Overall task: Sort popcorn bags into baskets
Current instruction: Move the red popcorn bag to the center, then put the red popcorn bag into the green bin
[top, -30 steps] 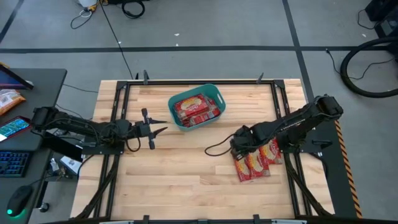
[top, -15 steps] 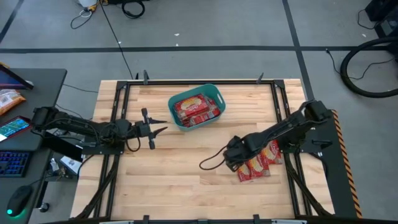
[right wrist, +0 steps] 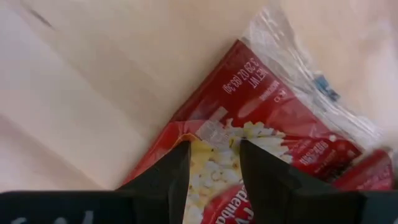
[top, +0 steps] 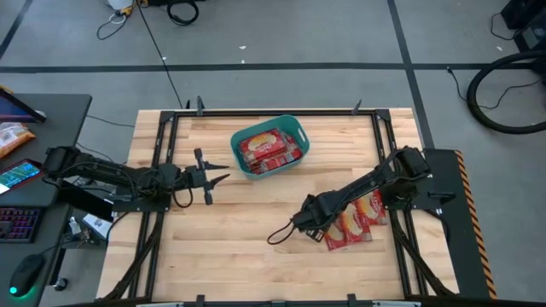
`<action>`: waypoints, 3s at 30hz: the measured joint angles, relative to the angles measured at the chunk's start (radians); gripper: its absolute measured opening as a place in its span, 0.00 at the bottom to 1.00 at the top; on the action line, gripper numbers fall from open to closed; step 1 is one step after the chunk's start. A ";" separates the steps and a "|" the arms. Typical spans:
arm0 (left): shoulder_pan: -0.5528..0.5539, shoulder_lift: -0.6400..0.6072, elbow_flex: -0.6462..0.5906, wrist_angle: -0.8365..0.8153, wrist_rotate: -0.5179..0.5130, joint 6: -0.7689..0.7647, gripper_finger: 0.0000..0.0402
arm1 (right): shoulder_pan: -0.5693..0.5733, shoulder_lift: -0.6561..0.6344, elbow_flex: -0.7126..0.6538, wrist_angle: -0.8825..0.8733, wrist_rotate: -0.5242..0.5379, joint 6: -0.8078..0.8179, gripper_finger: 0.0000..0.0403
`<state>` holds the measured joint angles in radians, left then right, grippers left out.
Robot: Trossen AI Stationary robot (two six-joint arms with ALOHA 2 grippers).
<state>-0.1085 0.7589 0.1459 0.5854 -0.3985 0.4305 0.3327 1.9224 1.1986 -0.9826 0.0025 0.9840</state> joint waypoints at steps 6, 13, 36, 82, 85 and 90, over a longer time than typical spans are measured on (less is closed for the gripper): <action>0.000 0.000 0.000 0.000 0.000 0.000 0.29 | -0.034 0.007 0.011 0.123 0.045 -0.021 0.37; 0.000 0.000 0.000 0.000 0.000 0.001 0.29 | -0.072 0.017 0.093 0.279 0.202 -0.214 0.36; 0.000 0.000 0.000 -0.014 0.000 0.000 0.29 | -0.026 0.011 0.303 0.253 0.232 -0.376 0.36; 0.000 0.000 0.001 -0.032 0.000 -0.001 0.29 | 0.010 0.069 0.295 -0.223 0.115 0.039 0.57; 0.000 0.000 0.001 -0.032 0.000 -0.001 0.29 | 0.019 0.069 0.295 -0.234 0.101 0.041 0.60; 0.000 0.000 0.001 -0.033 0.000 0.000 0.29 | 0.026 0.069 0.295 -0.241 0.099 0.037 0.65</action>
<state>-0.1089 0.7589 0.1471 0.5526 -0.3985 0.4301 0.3589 1.9915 1.4940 -1.2236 0.1012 1.0210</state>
